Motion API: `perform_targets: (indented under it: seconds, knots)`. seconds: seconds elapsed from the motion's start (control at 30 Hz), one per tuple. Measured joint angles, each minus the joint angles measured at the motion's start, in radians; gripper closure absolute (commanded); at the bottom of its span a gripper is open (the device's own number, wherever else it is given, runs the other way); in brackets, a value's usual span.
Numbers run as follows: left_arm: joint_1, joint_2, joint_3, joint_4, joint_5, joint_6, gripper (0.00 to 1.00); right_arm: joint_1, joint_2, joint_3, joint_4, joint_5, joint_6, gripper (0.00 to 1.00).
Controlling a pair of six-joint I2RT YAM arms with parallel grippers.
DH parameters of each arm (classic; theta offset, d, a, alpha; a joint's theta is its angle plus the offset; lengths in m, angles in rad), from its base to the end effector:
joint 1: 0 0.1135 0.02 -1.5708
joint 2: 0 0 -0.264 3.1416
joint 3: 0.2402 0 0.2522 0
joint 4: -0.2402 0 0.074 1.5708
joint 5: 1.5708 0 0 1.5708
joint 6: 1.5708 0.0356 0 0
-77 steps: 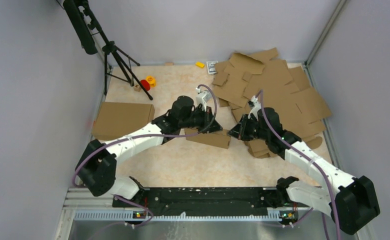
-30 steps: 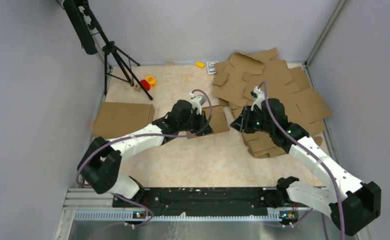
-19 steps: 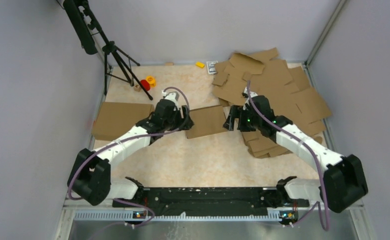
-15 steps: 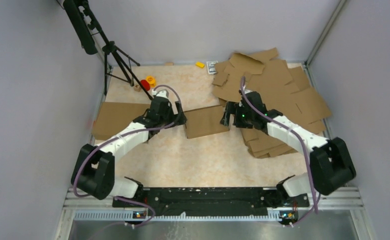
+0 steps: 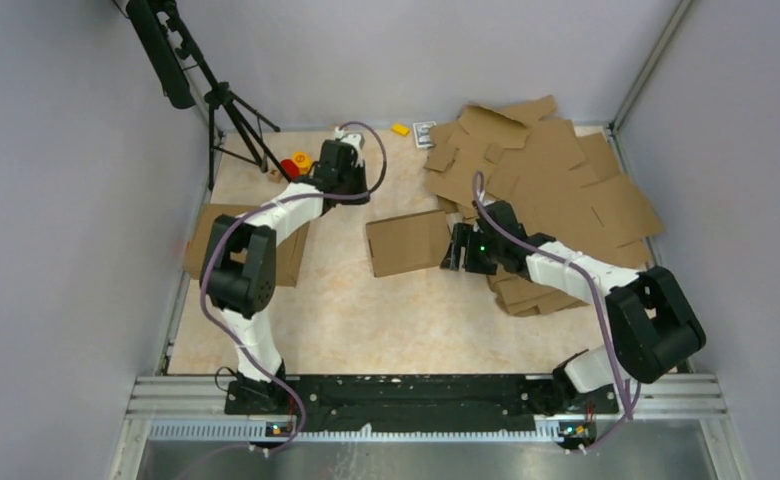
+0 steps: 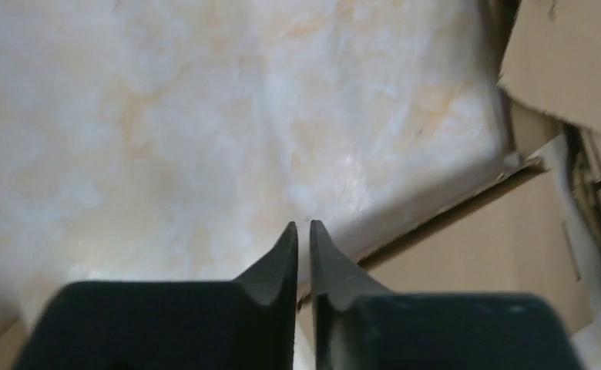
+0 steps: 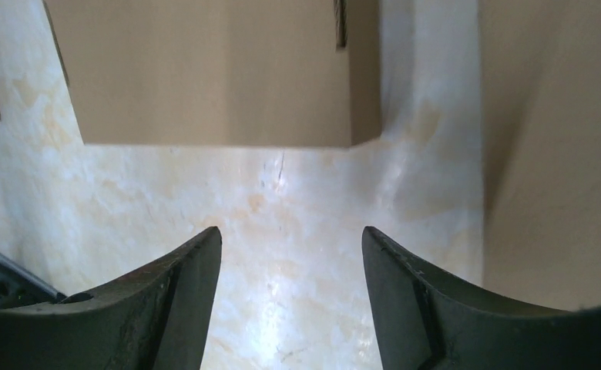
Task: Fold the paper box
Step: Adjust the paper box at the center of the board.
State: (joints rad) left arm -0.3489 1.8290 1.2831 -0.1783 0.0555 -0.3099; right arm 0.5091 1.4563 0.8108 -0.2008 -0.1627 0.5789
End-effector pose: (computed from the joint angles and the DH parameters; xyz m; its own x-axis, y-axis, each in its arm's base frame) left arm 0.3846 -0.1420 0.2203 -0.7090 -0.0661 -0.7021 0.1724 0.9491 -0.2634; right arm 0.2538 0.1483 0.1946 -0.8617 0.1373 -0.4884 -0.1233 0.8771 0.4641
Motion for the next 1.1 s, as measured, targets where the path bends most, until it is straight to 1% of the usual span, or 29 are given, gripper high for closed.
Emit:
perform_targets:
  seconds: [0.03,0.13,0.23,0.33,0.43,0.5,0.57,0.73,0.87,0.97,1.03,1.07,1.1]
  knots:
    - [0.005,0.039,0.050,-0.009,0.029,0.021,1.00,0.012,-0.009,-0.019,0.001,0.000,0.006,0.39]
    - [0.017,0.154,0.179,-0.018,0.122,0.051,1.00,0.056,-0.021,-0.074,0.034,-0.005,0.034,0.42]
    - [0.016,0.242,0.250,-0.029,0.216,0.051,1.00,0.087,-0.015,-0.119,0.095,-0.016,0.068,0.44]
    - [0.013,0.292,0.269,-0.055,0.291,0.042,1.00,0.096,0.035,-0.122,0.157,-0.023,0.088,0.47]
    - [0.009,0.301,0.241,-0.076,0.346,0.020,1.00,0.097,0.097,-0.100,0.198,-0.028,0.103,0.47]
    - [0.006,0.280,0.177,-0.058,0.367,0.000,1.00,0.097,0.147,-0.056,0.224,-0.029,0.104,0.47]
    - [0.005,0.235,0.077,-0.040,0.385,-0.026,1.00,0.097,0.196,-0.016,0.246,-0.043,0.104,0.46]
    - [0.021,0.040,-0.188,0.040,0.376,-0.069,1.00,0.100,0.260,0.034,0.293,-0.101,0.101,0.38]
    - [0.019,-0.107,-0.378,0.090,0.378,-0.121,1.00,0.108,0.276,0.039,0.336,-0.137,0.103,0.34]
    - [0.017,-0.171,-0.469,0.126,0.386,-0.161,1.00,0.113,0.270,0.006,0.389,-0.154,0.108,0.33]
    - [0.012,-0.202,-0.517,0.150,0.387,-0.187,0.97,0.117,0.253,-0.021,0.409,-0.165,0.113,0.33]
    - [0.010,-0.212,-0.535,0.161,0.388,-0.198,0.95,0.119,0.246,-0.033,0.413,-0.171,0.113,0.34]
    - [0.008,-0.217,-0.545,0.169,0.389,-0.209,0.91,0.119,0.238,-0.046,0.418,-0.180,0.114,0.34]
